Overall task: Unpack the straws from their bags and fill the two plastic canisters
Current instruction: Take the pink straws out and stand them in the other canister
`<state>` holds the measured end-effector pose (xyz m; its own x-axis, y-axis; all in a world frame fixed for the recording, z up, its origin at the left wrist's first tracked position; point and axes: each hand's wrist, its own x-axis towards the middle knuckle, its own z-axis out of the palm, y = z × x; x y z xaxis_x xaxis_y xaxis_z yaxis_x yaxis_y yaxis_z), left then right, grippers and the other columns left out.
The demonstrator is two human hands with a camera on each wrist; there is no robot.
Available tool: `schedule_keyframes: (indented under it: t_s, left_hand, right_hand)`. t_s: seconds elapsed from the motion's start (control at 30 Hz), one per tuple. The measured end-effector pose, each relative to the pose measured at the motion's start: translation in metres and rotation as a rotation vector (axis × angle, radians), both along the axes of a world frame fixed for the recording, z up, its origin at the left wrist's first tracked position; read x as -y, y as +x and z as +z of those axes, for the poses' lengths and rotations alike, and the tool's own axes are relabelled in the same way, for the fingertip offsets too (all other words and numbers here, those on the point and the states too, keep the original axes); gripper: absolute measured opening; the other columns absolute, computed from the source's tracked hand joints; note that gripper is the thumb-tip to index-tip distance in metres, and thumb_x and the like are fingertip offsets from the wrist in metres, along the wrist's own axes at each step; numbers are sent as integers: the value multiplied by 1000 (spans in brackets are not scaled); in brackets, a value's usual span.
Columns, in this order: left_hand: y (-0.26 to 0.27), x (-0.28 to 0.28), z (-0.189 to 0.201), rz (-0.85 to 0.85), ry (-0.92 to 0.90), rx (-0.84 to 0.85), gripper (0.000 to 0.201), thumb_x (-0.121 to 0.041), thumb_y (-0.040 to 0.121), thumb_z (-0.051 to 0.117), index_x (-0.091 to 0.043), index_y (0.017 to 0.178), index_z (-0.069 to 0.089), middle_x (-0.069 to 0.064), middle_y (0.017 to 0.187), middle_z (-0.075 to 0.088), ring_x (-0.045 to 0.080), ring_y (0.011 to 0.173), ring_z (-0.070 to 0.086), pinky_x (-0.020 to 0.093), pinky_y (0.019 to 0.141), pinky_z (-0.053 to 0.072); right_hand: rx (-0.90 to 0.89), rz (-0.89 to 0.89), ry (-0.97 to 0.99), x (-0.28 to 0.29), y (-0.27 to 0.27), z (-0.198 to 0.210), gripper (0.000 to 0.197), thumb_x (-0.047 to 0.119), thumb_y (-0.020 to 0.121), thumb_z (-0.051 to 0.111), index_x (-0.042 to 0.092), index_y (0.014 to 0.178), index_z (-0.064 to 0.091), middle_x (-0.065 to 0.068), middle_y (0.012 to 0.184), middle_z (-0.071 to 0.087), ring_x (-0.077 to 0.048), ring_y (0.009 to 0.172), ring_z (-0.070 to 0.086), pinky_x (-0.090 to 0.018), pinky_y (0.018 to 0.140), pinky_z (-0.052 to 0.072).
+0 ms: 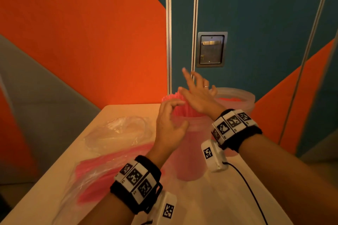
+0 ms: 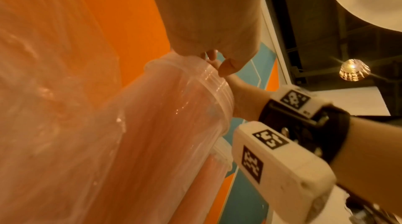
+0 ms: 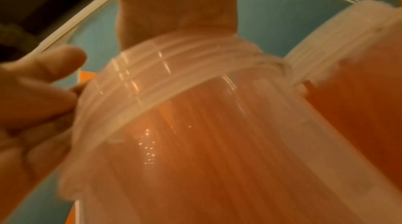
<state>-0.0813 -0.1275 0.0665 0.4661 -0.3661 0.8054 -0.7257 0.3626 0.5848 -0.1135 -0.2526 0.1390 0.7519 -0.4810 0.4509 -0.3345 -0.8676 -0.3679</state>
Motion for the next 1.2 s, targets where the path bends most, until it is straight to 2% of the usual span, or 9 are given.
schedule_keyframes:
  t_s: [0.1,0.2,0.33,0.4,0.53,0.67,0.77,0.93,1.2]
  left_hand:
    - [6,-3,-1,-4,-3,-14,42,-18,61,51,-34,100,53,-12,105,50,7,107,52,16,97,39]
    - [7,-4,-1,46,47,25,40,-10,64,54,-32,96,53,-15,100,50,-4,99,51,12,92,40]
    - [5,-5,-2,129,104,147,22,-4,66,55,-14,84,64,-8,87,55,-9,85,49,5,81,36]
    - [4,-4,-3,144,119,166,15,-4,69,55,-12,76,66,-10,82,54,-3,80,51,5,76,36]
    - [5,-5,-4,145,121,161,16,0,71,56,-10,73,68,-1,82,57,4,79,53,6,73,38]
    - [7,-7,-3,129,127,192,18,-13,72,50,-10,73,68,0,81,57,4,77,53,6,71,38]
    - [6,-7,-4,131,112,185,20,-16,71,48,-10,73,68,-2,80,56,-2,77,52,6,72,37]
    - [9,-7,-4,137,109,145,15,-12,71,53,-11,71,68,-15,77,51,-12,75,49,2,71,34]
    - [10,-20,3,-4,96,42,24,1,69,58,-22,73,63,-7,89,60,8,97,58,20,92,43]
  right_hand:
    - [393,22,289,-3,-3,5,70,26,90,40,49,143,0,8,154,9,-19,138,12,-49,109,12]
    - [587,27,447,1,-8,6,66,9,83,45,37,140,27,2,145,26,-15,126,26,-41,101,21]
    - [382,88,189,9,-5,-6,33,0,81,47,17,109,55,-5,115,44,-23,115,42,-42,101,35]
    - [159,227,94,13,2,-11,37,-4,83,45,15,113,57,-5,112,49,-24,113,50,-44,100,40]
    - [-222,229,-63,11,10,-12,55,7,94,39,23,145,28,-9,147,37,-28,137,32,-44,113,22]
    - [-101,234,6,5,2,-6,51,23,101,22,31,148,4,7,158,-2,-16,146,-6,-47,113,-12]
    - [-186,296,39,3,4,-9,51,42,100,13,34,147,-3,10,157,-9,-12,144,-11,-48,113,-14]
    - [-291,308,74,-7,5,-5,47,32,102,18,15,144,31,-4,153,26,-18,141,23,-31,112,12]
    - [-150,174,-53,-8,-2,-7,61,61,92,8,38,147,-4,11,156,-13,-18,143,-20,-61,102,-23]
